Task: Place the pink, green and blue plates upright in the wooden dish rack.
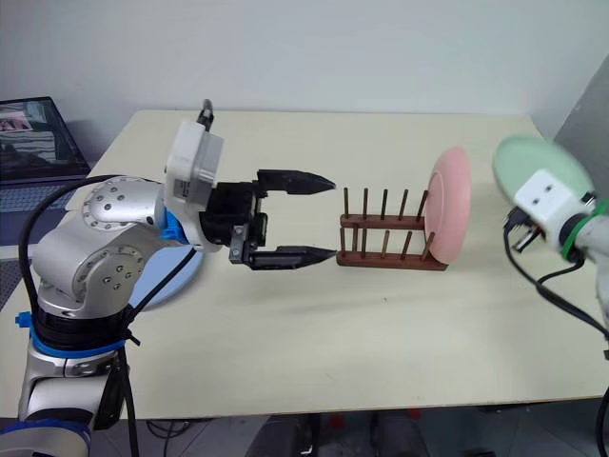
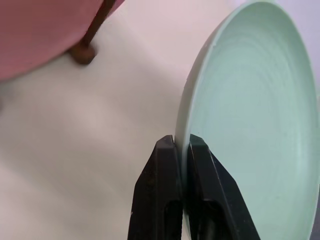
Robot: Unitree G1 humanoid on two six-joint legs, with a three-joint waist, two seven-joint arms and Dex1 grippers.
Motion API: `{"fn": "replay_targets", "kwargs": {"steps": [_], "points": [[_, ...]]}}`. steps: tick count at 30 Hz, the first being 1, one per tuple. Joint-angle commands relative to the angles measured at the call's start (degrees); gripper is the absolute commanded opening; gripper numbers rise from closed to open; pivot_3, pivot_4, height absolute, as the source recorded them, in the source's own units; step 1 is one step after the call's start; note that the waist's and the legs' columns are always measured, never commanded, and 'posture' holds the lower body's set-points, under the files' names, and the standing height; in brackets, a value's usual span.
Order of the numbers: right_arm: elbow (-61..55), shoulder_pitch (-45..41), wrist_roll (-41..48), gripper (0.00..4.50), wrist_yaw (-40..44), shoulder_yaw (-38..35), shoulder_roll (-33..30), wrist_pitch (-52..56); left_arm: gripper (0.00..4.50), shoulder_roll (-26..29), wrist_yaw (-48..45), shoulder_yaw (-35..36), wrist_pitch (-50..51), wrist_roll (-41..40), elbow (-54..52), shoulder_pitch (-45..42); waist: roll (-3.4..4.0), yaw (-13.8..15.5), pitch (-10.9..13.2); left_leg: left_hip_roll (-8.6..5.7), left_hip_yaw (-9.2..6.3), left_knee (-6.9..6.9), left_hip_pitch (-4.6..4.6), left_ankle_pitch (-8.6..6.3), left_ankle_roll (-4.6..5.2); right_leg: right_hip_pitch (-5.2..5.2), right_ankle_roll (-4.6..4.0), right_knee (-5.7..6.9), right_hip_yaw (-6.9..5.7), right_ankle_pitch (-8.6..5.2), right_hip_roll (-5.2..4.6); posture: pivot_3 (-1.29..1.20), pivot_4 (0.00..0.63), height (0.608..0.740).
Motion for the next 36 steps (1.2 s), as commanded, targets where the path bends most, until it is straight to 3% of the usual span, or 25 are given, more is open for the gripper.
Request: {"fn": "replay_targets", "kwargs": {"steps": [1,8,14,21,36], "points": [[-8.15,-6.9,5.41,0.01,-1.12,-6.08,0.17,2.47,4.5,0.87,0.28,2.93,-2.0,0.51,0.69,0.07,0.03,0.0,0.02,0.01,0.01,-0.01,0.0,0.0,0.0,-0.02,0.0,0.0,0.0,0.0,0.0,0.0,0.15,0.74],[-19.49,-20.44,24.76,0.01,-3.03,-8.72,11.19,15.51,4.5,5.96,-4.68,5.98,-6.09,2.09,4.74,1.95,0.02,0.07,0.01,0.02,-0.03,-0.05,-0.01,0.0,0.0,-0.01,-0.03,-0.01,-0.02,0.01,-0.02,0.0,0.15,0.74],[-25.86,-26.92,49.05,0.01,-13.64,-14.43,24.67,33.78,4.5,8.12,-6.58,5.8,-7.77,3.0,4.92,3.49,-0.03,0.51,-0.01,0.02,-0.09,-0.08,-0.04,-0.01,0.0,-0.05,-0.1,-0.01,-0.08,0.05,-0.09,0.0,0.15,0.74],[-27.46,-17.08,63.41,0.01,-26.87,-18.44,31.86,39.57,4.5,6.77,-7.27,4.66,-7.07,1.31,2.45,4.1,-0.05,0.7,-0.02,-0.18,0.04,-0.04,-0.06,-0.01,0.01,-0.01,-0.1,-0.06,-0.06,0.08,-0.38,0.0,0.15,0.74],[-25.07,-3.65,77.1,0.01,-39.35,-16.39,31.24,34.38,4.5,5.32,-8.28,3.75,-7.32,1.04,2.54,3.86,-0.04,0.02,-0.02,-0.08,0.05,-0.1,-0.06,0.0,0.03,-0.13,-0.08,0.03,-0.05,0.07,-0.15,0.0,0.15,0.74]]}}
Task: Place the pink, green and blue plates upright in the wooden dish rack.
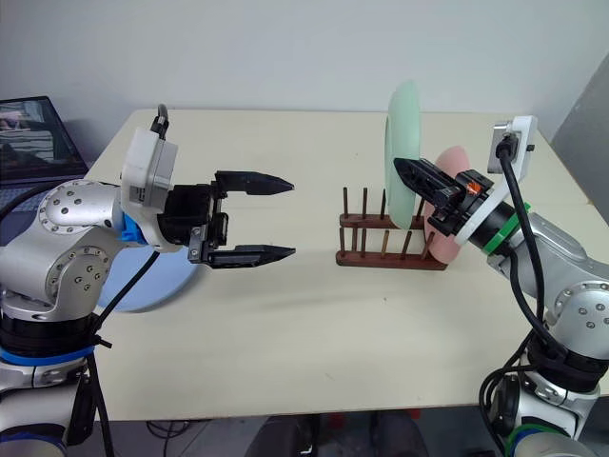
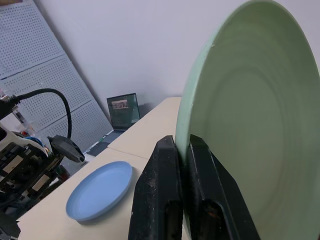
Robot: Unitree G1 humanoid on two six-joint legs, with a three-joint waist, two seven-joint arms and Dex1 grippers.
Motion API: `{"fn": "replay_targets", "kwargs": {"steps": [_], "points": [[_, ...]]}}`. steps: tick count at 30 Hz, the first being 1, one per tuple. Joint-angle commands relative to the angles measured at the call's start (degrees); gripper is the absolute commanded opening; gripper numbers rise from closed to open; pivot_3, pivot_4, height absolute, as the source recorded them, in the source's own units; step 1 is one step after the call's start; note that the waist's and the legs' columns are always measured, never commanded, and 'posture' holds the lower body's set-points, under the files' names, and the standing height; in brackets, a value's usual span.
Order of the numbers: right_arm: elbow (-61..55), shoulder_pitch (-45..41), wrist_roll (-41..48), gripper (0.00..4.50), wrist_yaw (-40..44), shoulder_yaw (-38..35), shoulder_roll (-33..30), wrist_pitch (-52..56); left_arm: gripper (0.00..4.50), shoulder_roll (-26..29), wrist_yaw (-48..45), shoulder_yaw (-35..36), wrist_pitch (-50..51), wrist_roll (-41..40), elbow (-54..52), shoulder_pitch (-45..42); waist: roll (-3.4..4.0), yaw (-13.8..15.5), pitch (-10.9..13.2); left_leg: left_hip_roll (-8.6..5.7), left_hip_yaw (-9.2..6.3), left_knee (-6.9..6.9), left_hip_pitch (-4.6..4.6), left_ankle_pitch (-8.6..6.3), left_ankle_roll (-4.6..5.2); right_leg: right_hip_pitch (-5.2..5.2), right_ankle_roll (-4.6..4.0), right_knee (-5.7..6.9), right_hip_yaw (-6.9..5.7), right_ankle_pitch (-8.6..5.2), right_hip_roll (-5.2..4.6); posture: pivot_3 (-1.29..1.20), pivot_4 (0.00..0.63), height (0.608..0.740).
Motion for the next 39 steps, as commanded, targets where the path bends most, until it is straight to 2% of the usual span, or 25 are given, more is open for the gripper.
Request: {"fn": "replay_targets", "kwargs": {"steps": [1,17,21,24,25,30,35,39], "points": [[-0.28,1.27,1.82,0.01,-0.39,0.61,-1.74,-2.65,4.5,-0.16,-0.45,0.31,-0.71,-0.59,-1.29,-0.45,0.0,0.01,0.0,0.0,0.0,0.0,0.0,0.0,0.0,0.0,0.0,0.0,0.01,0.0,0.01,0.0,0.15,0.74],[4.75,2.79,0.49,0.01,-3.63,5.6,-4.83,-6.47,4.5,-1.59,0.44,-0.52,-1.11,-0.02,-1.72,-0.83,0.0,0.06,0.0,0.05,0.0,0.0,0.0,0.0,0.0,0.0,0.0,-0.03,0.04,0.0,0.08,0.0,0.15,0.74],[4.27,2.44,0.36,1.08,-4.02,6.46,-5.87,-6.69,4.5,-1.78,0.74,-0.55,-0.73,-0.03,-2.01,-1.15,0.0,0.08,0.0,0.05,0.0,0.0,-0.01,0.0,0.0,0.0,0.0,-0.03,0.04,0.0,0.09,0.0,0.15,0.74],[3.12,1.56,-1.82,2.2,-2.72,7.74,-7.89,-6.99,4.5,-1.93,0.9,-0.68,-0.62,0.15,-1.81,-1.54,0.0,0.08,0.0,0.05,0.0,0.0,-0.01,0.0,0.0,0.0,0.0,-0.03,0.03,0.0,0.09,0.0,0.15,0.74],[2.6,1.31,-3.16,2.43,-2.26,8.18,-8.91,-7.16,4.5,-2.0,0.98,-0.71,-0.54,0.2,-1.82,-1.65,0.0,0.1,0.0,0.05,0.0,0.0,-0.01,0.0,0.0,0.0,0.01,-0.04,0.03,0.0,0.09,0.0,0.15,0.74],[-1.87,-0.01,-16.44,4.26,5.41,14.14,-19.26,-10.79,4.5,-2.04,1.4,-0.73,-0.48,0.45,-1.58,-1.96,0.01,0.12,0.01,0.05,0.0,0.0,-0.02,0.0,0.0,-0.02,0.02,-0.07,0.03,-0.01,0.1,0.0,0.15,0.74],[-2.65,-0.84,-26.63,4.26,12.7,16.3,-25.54,-17.43,4.5,-1.66,3.08,-0.13,0.28,0.71,-1.42,-1.54,0.0,0.2,0.01,0.08,-0.01,0.0,-0.02,0.0,0.0,-0.02,0.02,-0.09,0.02,-0.02,0.12,0.0,0.15,0.74],[-2.57,-1.15,-27.32,4.26,21.42,15.95,-28.11,-20.04,4.5,-0.16,6.63,1.8,3.69,0.47,-1.55,-0.37,-0.01,0.2,0.02,0.08,0.0,0.0,-0.02,0.0,0.0,-0.02,0.03,-0.09,0.03,-0.02,0.11,0.0,0.15,0.74]]}}
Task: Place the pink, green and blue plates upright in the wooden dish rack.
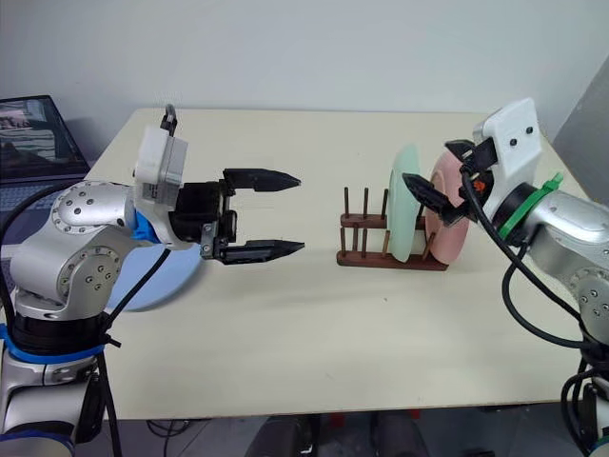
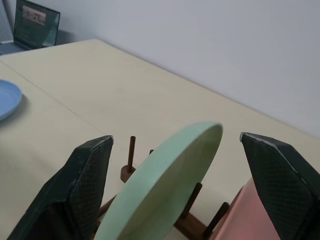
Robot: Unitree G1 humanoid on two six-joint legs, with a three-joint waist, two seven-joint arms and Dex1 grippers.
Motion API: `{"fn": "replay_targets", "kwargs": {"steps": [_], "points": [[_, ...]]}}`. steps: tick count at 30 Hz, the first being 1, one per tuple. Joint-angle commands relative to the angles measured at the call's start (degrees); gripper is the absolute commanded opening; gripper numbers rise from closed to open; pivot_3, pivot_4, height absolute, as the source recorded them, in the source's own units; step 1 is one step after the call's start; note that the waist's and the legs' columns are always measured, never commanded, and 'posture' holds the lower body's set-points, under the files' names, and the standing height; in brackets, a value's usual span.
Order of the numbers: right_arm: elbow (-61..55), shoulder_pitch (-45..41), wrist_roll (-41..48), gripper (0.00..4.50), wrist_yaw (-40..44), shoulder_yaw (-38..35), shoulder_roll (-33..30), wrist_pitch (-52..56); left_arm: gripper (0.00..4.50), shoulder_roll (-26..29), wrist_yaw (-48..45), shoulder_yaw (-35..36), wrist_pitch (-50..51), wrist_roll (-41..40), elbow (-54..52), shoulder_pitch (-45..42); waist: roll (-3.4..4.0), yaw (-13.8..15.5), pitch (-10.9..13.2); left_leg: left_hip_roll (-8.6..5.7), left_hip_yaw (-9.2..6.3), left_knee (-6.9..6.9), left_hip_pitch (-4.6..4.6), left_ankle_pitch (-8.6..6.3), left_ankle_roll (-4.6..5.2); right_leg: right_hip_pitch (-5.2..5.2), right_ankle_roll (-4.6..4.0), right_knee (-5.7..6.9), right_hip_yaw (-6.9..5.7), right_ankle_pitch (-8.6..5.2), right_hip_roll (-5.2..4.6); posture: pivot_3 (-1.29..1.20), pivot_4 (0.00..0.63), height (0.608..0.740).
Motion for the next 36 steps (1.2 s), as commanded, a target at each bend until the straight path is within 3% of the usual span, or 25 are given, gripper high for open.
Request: {"fn": "replay_targets", "kwargs": {"steps": [1,8,18,24,36], "points": [[-1.68,-1.14,0.88,4.26,8.99,-1.45,-2.3,-2.51,4.5,2.28,4.02,3.69,3.32,-0.36,-1.54,0.88,0.0,-0.02,0.0,0.01,0.0,0.0,0.0,0.0,0.0,0.0,0.0,0.0,-0.01,0.0,0.0,0.0,0.15,0.74],[-0.91,-5.21,0.45,4.26,29.56,5.64,-4.0,-7.36,4.5,6.39,15.94,17.04,8.11,1.28,-6.14,15.58,0.03,-0.78,0.02,0.08,-0.01,-0.11,0.01,-0.01,0.0,-0.07,-0.01,0.01,0.01,0.0,0.01,0.0,0.15,0.74],[6.57,-13.47,-6.42,4.26,42.52,15.8,1.57,-11.33,4.5,-5.11,41.12,39.22,14.44,2.19,-1.74,31.71,-0.07,0.16,0.02,0.09,-0.03,0.0,0.01,-0.02,-0.02,-0.22,-0.03,-0.06,-0.03,0.01,-0.2,0.0,0.15,0.74],[8.58,-15.21,-9.64,4.26,45.54,17.7,4.04,-12.35,4.5,-11.4,55.43,45.73,22.13,0.55,3.18,30.5,-0.24,0.98,-0.07,0.0,-0.05,0.04,0.01,-0.02,-0.03,-0.28,-0.03,-0.06,-0.07,0.02,-0.32,0.0,0.15,0.74],[8.4,-17.55,-10.56,4.26,51.63,18.88,4.57,-10.94,4.5,-14.38,65.13,47.21,31.35,-3.39,13.3,23.51,-0.4,1.3,-0.16,-0.01,-0.04,0.02,0.01,-0.04,-0.06,-0.3,-0.08,-0.07,-0.06,0.05,-0.35,0.0,0.15,0.74]]}}
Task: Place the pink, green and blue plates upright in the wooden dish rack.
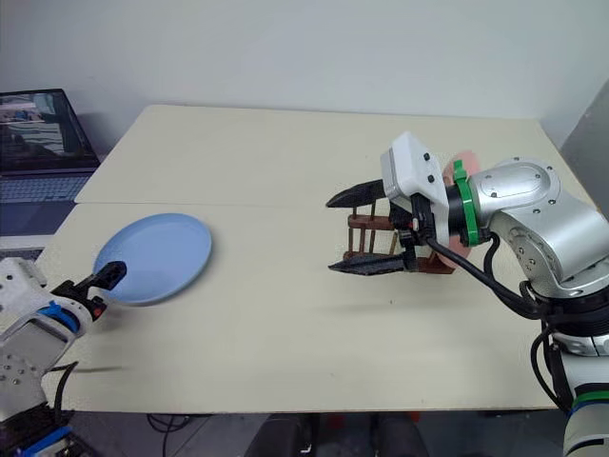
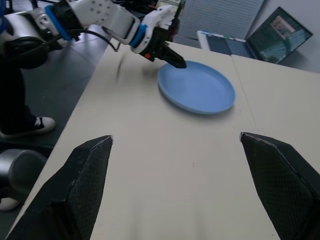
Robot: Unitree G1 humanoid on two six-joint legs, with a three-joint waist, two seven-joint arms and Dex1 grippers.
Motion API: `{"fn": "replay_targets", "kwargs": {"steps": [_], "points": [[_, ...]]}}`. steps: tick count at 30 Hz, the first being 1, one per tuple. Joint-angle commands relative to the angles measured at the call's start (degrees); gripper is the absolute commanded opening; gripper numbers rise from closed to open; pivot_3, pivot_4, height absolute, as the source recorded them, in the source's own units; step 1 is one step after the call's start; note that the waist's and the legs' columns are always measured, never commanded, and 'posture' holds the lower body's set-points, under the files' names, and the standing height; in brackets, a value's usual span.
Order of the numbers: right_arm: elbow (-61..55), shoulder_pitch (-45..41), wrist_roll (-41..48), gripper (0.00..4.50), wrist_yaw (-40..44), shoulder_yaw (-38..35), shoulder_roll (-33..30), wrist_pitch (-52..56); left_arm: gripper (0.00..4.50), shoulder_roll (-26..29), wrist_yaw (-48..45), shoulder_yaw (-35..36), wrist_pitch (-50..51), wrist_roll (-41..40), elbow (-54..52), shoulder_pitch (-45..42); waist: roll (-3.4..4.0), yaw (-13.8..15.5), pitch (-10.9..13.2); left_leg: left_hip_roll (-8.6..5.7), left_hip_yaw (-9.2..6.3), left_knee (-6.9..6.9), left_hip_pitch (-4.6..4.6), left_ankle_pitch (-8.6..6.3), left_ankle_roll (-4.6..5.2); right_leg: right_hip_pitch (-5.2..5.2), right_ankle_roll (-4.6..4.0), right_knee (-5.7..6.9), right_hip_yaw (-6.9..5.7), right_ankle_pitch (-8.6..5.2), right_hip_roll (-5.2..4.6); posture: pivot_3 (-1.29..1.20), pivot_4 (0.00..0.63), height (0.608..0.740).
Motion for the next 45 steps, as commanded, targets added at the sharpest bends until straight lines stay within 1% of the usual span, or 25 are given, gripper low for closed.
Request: {"fn": "replay_targets", "kwargs": {"steps": [1,3,6,9,14,16,21,22,24,27,31,33,36,38,40,45], "points": [[-0.92,-1.82,-0.36,4.26,1.94,-0.76,-0.63,-0.2,4.5,0.39,1.88,1.53,2.71,-1.4,1.94,-1.39,-0.01,-0.04,0.0,-0.01,0.01,0.0,0.0,0.0,-0.01,0.01,0.0,0.0,0.01,0.0,-0.01,0.0,0.15,0.74],[-0.63,-2.21,-0.82,4.26,2.23,-0.71,-0.37,-0.33,4.5,0.58,2.15,0.74,3.09,-1.3,3.19,-2.07,0.0,-0.04,-0.01,-0.01,0.02,-0.02,0.0,-0.02,-0.03,0.0,0.0,0.0,-0.01,0.0,-0.03,0.0,0.15,0.74],[-0.51,-2.46,-1.27,4.33,2.33,-0.71,-0.01,-0.34,3.96,0.28,2.37,0.08,3.05,-1.33,4.75,-3.79,0.0,0.03,-0.01,-0.01,0.02,-0.04,0.0,-0.01,-0.03,0.01,-0.02,0.04,-0.03,0.0,-0.03,0.0,0.15,0.74],[-0.51,-2.44,-1.69,4.33,2.36,-0.88,0.29,-0.2,3.14,0.05,2.72,-0.37,2.99,-1.41,4.78,-4.8,-0.02,0.18,-0.02,-0.02,0.01,-0.02,0.0,-0.01,-0.03,-0.01,-0.03,0.03,-0.05,0.01,-0.06,0.0,0.15,0.74],[-0.47,-2.34,-2.24,4.33,2.3,-1.13,0.47,-0.36,2.15,1.05,2.66,-1.81,1.22,-0.24,3.4,-5.43,-0.03,0.17,-0.02,-0.15,0.06,-0.02,0.0,-0.02,-0.04,-0.01,-0.02,-0.02,-0.1,0.01,-0.24,0.0,0.15,0.74],[-0.36,-2.25,-2.48,4.33,2.35,-1.26,0.42,-0.57,1.67,1.6,2.51,-2.64,0.51,-0.28,1.4,-6.39,-0.03,0.14,-0.02,-0.15,0.06,-0.04,-0.01,-0.03,-0.05,-0.01,-0.02,-0.04,-0.11,0.01,-0.25,0.0,0.15,0.74],[0.04,-1.97,-3.34,4.33,2.31,-1.32,0.48,-1.35,0.23,1.2,2.67,-3.15,-0.68,-1.16,-2.15,-8.79,-0.05,0.12,-0.02,-0.15,0.07,-0.06,-0.05,-0.03,-0.05,0.0,-0.02,-0.04,-0.12,0.01,-0.25,0.0,0.15,0.74],[0.12,-1.93,-3.59,4.33,2.18,-1.35,0.54,-1.58,0.01,1.03,2.55,-3.17,-2.05,-1.01,-2.69,-9.45,-0.05,0.09,-0.02,-0.15,0.07,-0.06,-0.05,-0.03,-0.06,0.0,-0.02,-0.04,-0.12,0.01,-0.26,0.0,0.15,0.74],[0.36,-1.83,-4.13,4.33,1.85,-1.5,0.76,-2.05,0.01,0.66,2.77,-2.93,-4.27,-1.27,-3.24,-11.55,-0.05,0.09,-0.01,-0.15,0.1,-0.07,-0.05,-0.04,-0.06,0.02,-0.02,-0.05,-0.12,0.01,-0.26,0.0,0.15,0.74],[1.24,-1.71,-5.85,4.33,0.98,-1.64,1.07,-3.48,0.01,0.38,1.52,-3.64,-6.11,-3.77,-3.69,-16.04,-0.09,0.19,0.0,-0.15,0.1,-0.1,-0.08,-0.04,-0.06,0.03,-0.02,-0.03,-0.16,0.01,-0.26,0.0,0.15,0.74],[2.04,-1.68,-9.87,4.33,-1.31,-1.48,1.75,-7.09,0.01,-0.03,1.7,-6.61,-4.98,-7.13,-4.57,-22.89,-0.1,0.18,0.0,-0.17,0.16,-0.08,-0.11,-0.03,-0.07,0.08,0.01,-0.04,-0.18,0.03,-0.27,0.0,0.15,0.74],[2.41,-1.79,-13.33,4.33,-2.79,-1.04,2.36,-11.22,0.01,-0.32,3.2,-8.83,-3.76,-7.55,-4.75,-26.06,-0.13,0.21,0.01,-0.18,0.16,-0.07,-0.12,-0.03,-0.07,0.08,0.04,-0.02,-0.2,0.05,-0.26,0.0,0.15,0.74],[3.65,-3.24,-22.75,4.33,-7.27,2.2,3.93,-18.31,0.01,-2.19,6.04,-15.27,-0.88,-7.07,-5.12,-32.85,-0.14,0.16,0.01,-0.22,0.17,-0.07,-0.11,-0.02,-0.08,0.09,0.09,0.03,-0.2,0.07,-0.25,0.0,0.15,0.74],[4.66,-4.31,-27.07,4.33,-9.57,3.8,5.48,-20.86,0.01,-3.45,7.11,-18.12,0.16,-6.51,-4.96,-35.83,-0.14,0.09,0.01,-0.23,0.18,-0.06,-0.11,-0.01,-0.09,0.09,0.13,0.06,-0.19,0.09,-0.23,0.0,0.15,0.74],[5.44,-5.1,-29.31,4.33,-11.03,4.6,7.21,-21.91,0.01,-4.27,7.76,-19.82,0.6,-6.01,-4.58,-37.61,-0.14,-0.05,0.01,-0.24,0.19,-0.06,-0.11,0.03,-0.16,0.08,0.15,0.09,-0.17,0.11,-0.2,0.0,0.15,0.74],[10.84,-8.49,-42.74,4.33,-18.2,9.46,11.39,-30.38,0.01,-8.36,11.61,-22.25,-0.86,-4.09,-0.62,-44.44,-0.16,-0.85,0.02,-0.22,0.16,-0.11,-0.1,0.24,-0.52,0.02,0.16,0.16,-0.18,0.11,-0.12,0.0,0.15,0.74]]}}
